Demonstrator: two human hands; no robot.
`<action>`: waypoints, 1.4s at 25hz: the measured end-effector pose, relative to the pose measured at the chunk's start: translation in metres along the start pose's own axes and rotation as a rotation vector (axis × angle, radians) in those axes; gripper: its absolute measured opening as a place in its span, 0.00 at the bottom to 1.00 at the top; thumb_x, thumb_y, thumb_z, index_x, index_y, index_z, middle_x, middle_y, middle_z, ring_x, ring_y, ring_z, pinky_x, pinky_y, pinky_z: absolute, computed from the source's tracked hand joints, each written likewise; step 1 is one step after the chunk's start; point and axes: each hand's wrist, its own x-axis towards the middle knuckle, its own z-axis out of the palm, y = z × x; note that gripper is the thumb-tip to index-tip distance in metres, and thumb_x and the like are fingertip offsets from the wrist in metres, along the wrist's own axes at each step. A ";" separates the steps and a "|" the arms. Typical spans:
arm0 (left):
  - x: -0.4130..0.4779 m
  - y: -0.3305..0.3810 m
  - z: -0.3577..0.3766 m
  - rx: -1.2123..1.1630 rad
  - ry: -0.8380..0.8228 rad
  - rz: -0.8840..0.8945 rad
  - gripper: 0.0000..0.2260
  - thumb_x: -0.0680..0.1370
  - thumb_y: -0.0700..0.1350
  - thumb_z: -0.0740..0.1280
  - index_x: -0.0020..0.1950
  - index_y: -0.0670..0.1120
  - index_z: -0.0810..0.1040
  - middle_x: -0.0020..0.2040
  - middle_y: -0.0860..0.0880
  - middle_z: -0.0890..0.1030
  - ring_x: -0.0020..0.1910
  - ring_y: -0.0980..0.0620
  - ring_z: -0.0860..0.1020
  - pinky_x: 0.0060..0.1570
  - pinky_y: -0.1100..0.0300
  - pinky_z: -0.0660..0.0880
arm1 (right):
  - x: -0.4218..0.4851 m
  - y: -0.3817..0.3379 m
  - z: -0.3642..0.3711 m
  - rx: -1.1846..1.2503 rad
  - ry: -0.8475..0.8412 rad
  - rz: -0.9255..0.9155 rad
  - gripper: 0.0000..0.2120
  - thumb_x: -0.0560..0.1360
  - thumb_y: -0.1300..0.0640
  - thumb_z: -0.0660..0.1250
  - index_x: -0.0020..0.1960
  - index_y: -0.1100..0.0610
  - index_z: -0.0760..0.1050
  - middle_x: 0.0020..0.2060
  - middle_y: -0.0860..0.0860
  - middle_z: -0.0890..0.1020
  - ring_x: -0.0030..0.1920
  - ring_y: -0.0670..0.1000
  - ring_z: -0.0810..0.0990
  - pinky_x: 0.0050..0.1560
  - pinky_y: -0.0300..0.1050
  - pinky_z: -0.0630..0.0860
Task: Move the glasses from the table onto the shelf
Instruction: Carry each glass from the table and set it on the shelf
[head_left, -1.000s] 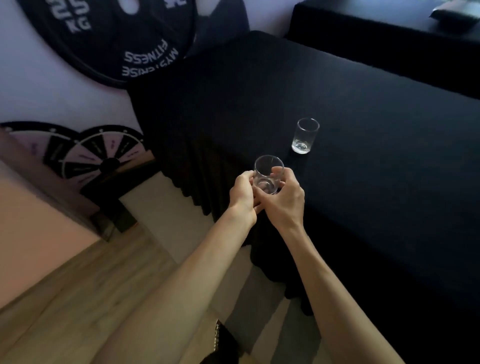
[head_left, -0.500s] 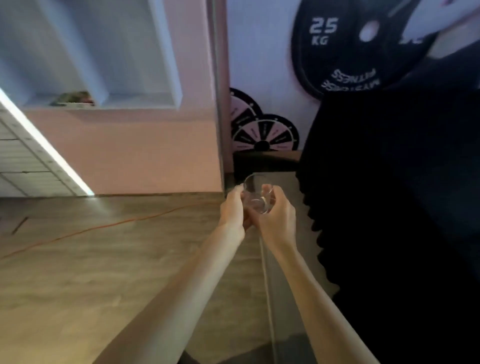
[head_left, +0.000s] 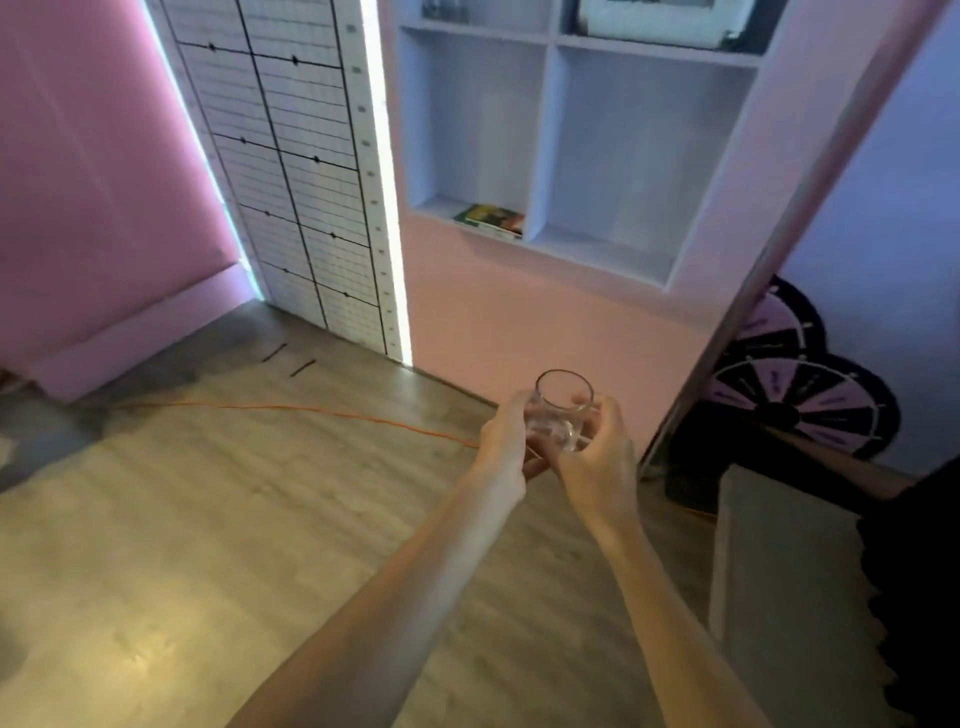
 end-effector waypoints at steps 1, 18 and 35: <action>0.010 0.016 -0.017 -0.002 0.017 0.010 0.08 0.75 0.49 0.67 0.40 0.47 0.81 0.33 0.47 0.83 0.37 0.46 0.80 0.40 0.57 0.79 | 0.008 -0.008 0.022 -0.004 -0.029 -0.006 0.30 0.67 0.49 0.83 0.63 0.50 0.72 0.52 0.43 0.83 0.54 0.47 0.84 0.57 0.51 0.82; 0.208 0.243 -0.088 -0.169 0.134 0.109 0.11 0.79 0.49 0.66 0.48 0.41 0.79 0.34 0.43 0.82 0.33 0.47 0.81 0.38 0.55 0.79 | 0.251 -0.084 0.243 0.130 -0.290 -0.145 0.30 0.69 0.50 0.81 0.65 0.46 0.70 0.54 0.43 0.83 0.50 0.42 0.84 0.52 0.45 0.83; 0.426 0.482 -0.035 -0.175 0.035 0.209 0.13 0.77 0.50 0.69 0.49 0.40 0.79 0.31 0.42 0.83 0.37 0.44 0.81 0.41 0.53 0.80 | 0.552 -0.167 0.358 0.119 -0.258 -0.292 0.31 0.67 0.44 0.81 0.65 0.47 0.72 0.53 0.40 0.80 0.51 0.39 0.80 0.45 0.31 0.76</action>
